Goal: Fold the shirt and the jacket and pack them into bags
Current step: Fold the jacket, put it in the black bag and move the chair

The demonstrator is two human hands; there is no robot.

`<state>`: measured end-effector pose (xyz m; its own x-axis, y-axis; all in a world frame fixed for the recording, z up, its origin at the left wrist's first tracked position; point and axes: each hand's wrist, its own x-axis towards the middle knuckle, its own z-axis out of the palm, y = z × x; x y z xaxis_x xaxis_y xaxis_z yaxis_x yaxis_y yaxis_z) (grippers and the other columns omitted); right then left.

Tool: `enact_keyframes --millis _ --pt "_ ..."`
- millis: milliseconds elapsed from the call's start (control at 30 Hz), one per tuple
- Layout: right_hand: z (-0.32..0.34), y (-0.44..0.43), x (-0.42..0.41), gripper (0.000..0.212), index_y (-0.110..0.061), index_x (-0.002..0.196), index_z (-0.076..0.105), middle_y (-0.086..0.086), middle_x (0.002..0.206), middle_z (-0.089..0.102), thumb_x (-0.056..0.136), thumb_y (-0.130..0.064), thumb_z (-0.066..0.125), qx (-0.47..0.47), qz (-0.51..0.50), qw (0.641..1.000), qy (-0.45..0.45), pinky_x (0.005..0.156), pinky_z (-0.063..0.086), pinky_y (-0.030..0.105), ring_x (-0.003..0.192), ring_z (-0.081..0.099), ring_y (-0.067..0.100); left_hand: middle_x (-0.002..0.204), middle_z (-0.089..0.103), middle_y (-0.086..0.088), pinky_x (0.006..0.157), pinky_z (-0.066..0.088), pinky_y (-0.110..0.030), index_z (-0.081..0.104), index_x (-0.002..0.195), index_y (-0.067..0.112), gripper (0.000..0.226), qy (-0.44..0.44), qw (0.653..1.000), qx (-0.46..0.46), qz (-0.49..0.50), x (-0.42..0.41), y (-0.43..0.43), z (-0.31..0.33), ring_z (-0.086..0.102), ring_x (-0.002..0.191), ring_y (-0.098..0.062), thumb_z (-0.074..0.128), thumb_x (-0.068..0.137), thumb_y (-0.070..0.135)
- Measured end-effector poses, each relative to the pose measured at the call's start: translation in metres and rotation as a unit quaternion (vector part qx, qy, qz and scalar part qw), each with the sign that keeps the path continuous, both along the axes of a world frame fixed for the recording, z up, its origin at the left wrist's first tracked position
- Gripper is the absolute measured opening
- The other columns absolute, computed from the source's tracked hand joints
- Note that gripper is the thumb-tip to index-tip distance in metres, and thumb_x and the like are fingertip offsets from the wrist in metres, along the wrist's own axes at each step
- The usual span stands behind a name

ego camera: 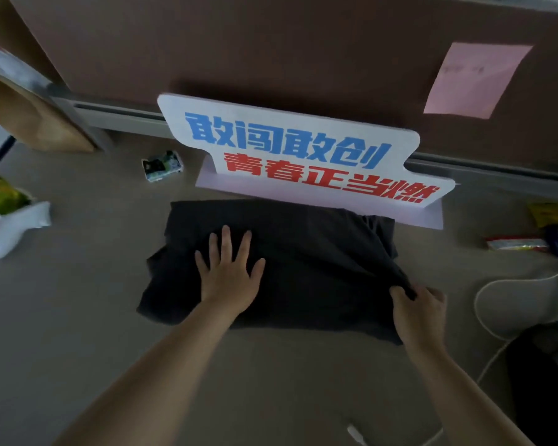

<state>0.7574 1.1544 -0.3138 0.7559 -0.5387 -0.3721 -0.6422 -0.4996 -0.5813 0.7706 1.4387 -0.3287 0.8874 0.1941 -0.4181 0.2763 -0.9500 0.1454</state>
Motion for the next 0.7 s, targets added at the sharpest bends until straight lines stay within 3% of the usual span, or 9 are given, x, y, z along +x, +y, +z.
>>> enact_keyframes --millis 100,167,233,300,400,500,533,600,700 --pt "0.010 0.000 -0.001 0.031 -0.002 0.086 0.057 0.012 0.088 0.059 0.076 -0.030 0.068 0.092 -0.039 0.995 0.005 0.060 0.042 0.030 0.078 0.057 0.025 0.157 -0.027 -0.002 0.115 -0.012 -0.053 -0.006 0.150 0.037 0.069 0.025 0.998 -0.051 -0.009 0.003 0.005 0.009 -0.024 0.144 -0.027 0.027 0.094 0.061" --pt "0.027 0.002 0.003 0.046 -0.002 0.099 0.060 0.009 0.092 0.067 0.073 -0.036 0.077 0.227 -0.046 0.971 0.062 0.071 0.055 0.037 0.086 0.066 0.026 0.160 -0.016 0.000 0.117 -0.010 -0.049 0.014 0.150 0.037 0.064 0.020 0.984 -0.174 0.028 0.000 0.013 0.024 -0.019 0.146 -0.023 0.040 0.094 0.053" --pt "0.057 0.009 0.009 0.038 -0.001 0.108 0.065 0.012 0.103 0.071 0.079 -0.024 0.073 0.352 -0.036 0.925 0.138 0.082 0.055 0.043 0.096 0.068 0.030 0.159 0.013 0.003 0.119 0.009 -0.040 0.037 0.141 0.036 0.046 -0.016 0.940 -0.328 0.095 -0.008 0.022 0.044 0.004 0.148 -0.020 0.047 0.096 0.041" --pt "0.089 0.026 0.017 0.032 -0.001 0.110 0.065 0.015 0.108 0.070 0.082 -0.014 0.068 0.379 0.005 0.911 0.163 0.082 0.053 0.042 0.098 0.066 0.031 0.139 0.047 0.008 0.106 0.034 -0.025 0.054 0.128 0.035 0.031 -0.049 0.874 -0.460 0.150 -0.019 0.030 0.062 0.038 0.137 -0.016 0.050 0.097 0.030" --pt "0.138 0.077 0.026 0.025 -0.008 0.104 0.067 0.013 0.103 0.071 0.079 -0.011 0.069 0.344 0.091 0.931 0.085 0.085 0.054 0.043 0.095 0.067 0.030 0.119 0.066 0.005 0.096 0.048 -0.031 0.063 0.113 0.031 0.021 -0.055 0.758 -0.601 0.247 -0.028 0.045 0.080 0.062 0.113 -0.016 0.051 0.097 0.026" --pt "0.163 0.161 0.017 0.023 -0.015 0.105 0.068 0.006 0.098 0.073 0.082 -0.020 0.068 0.339 0.234 0.911 -0.013 0.076 0.056 0.036 0.087 0.069 0.022 0.115 0.069 -0.001 0.089 0.051 -0.038 0.065 0.115 0.023 0.032 -0.035 0.637 -0.689 0.344 -0.030 0.066 0.087 0.065 0.104 -0.020 0.046 0.095 0.039" --pt "0.162 0.188 0.009 0.030 -0.018 0.112 0.065 0.004 0.102 0.071 0.084 -0.030 0.066 0.314 0.293 0.903 -0.019 0.071 0.055 0.032 0.086 0.069 0.019 0.112 0.070 -0.004 0.086 0.051 -0.038 0.068 0.111 0.020 0.038 -0.024 0.585 -0.719 0.375 -0.032 0.075 0.088 0.066 0.101 -0.021 0.046 0.092 0.044" --pt "0.147 0.228 -0.005 0.055 -0.030 0.135 0.046 -0.003 0.129 0.056 0.085 -0.052 0.057 0.197 0.406 0.892 -0.012 0.089 0.048 0.031 0.109 0.060 0.016 0.099 0.074 -0.012 0.081 0.052 -0.039 0.073 0.101 0.012 0.054 -0.012 0.490 -0.758 0.430 -0.040 0.094 0.088 0.070 0.090 -0.027 0.041 0.090 0.055" --pt "0.105 0.240 -0.016 0.066 -0.031 0.149 0.021 -0.003 0.159 0.011 0.092 -0.055 0.044 0.023 0.519 0.854 0.034 0.114 0.023 0.039 0.144 0.018 0.023 0.101 0.073 -0.014 0.077 0.050 -0.041 0.067 0.106 0.011 0.067 -0.042 0.497 -0.705 0.505 -0.053 0.121 0.068 0.068 0.096 -0.029 0.035 0.089 0.067"
